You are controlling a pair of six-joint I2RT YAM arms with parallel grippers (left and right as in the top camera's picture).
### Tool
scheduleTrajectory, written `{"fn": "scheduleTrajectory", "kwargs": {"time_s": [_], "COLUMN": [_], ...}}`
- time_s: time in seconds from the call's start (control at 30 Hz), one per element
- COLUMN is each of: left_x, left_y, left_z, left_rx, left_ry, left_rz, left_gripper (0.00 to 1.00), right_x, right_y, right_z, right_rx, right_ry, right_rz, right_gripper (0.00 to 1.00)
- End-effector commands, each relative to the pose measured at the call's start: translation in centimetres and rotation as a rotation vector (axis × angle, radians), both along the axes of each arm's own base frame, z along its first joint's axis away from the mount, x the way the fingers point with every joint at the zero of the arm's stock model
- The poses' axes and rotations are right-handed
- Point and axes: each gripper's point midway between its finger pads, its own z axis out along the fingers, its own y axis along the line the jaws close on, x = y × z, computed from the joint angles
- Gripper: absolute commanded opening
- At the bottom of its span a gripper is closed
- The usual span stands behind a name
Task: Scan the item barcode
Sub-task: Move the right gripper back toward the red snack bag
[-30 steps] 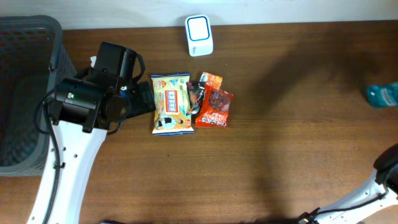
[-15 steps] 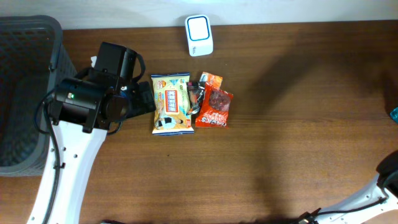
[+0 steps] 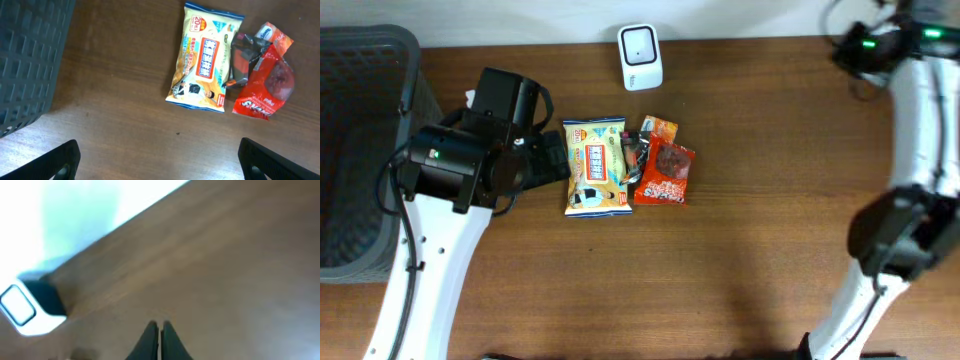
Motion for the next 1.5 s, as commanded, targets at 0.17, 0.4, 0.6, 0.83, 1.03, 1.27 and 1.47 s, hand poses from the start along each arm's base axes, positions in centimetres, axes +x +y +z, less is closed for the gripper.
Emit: {"fn": "scheduleTrajectory", "kwargs": {"time_s": [0.17,0.4,0.6,0.83,1.03,1.27,1.47], "left_x": [-0.1,-0.1,-0.1,-0.1,-0.1,-0.1,-0.1], "left_y": [0.1,0.1,0.1,0.1,0.1,0.1,0.1], "left_z": [0.3,0.3,0.3,0.3,0.3,0.3,0.3], "left_rx": [0.001,0.001,0.001,0.001,0.001,0.001,0.001], "left_ry": [-0.009,-0.009,-0.009,-0.009,-0.009,-0.009,-0.009], "left_rz": [-0.007,-0.007,-0.006,-0.007,-0.007,-0.007,-0.007], "left_gripper": [0.99,0.99,0.99,0.99,0.99,0.99,0.99], "right_x": [7.9,8.7,9.0,9.8,9.3,-3.4,-13.8], "right_y": [21.1,25.7,27.9,28.1,25.8,20.5,29.7], "right_z": [-10.1,-17.9,-18.0,-17.7,-17.0,-5.6,-12.7], "right_rx": [0.266,0.342,0.354,0.358,0.319,0.091,-0.01], "right_ry": [-0.079,-0.029,-0.059,-0.108,-0.063,0.206,0.551], "right_rz": [0.288,0.257,0.271,0.281,0.232,0.478,0.704], "right_gripper": [0.04,0.04,0.04,0.04,0.11,0.6,0.92]}}
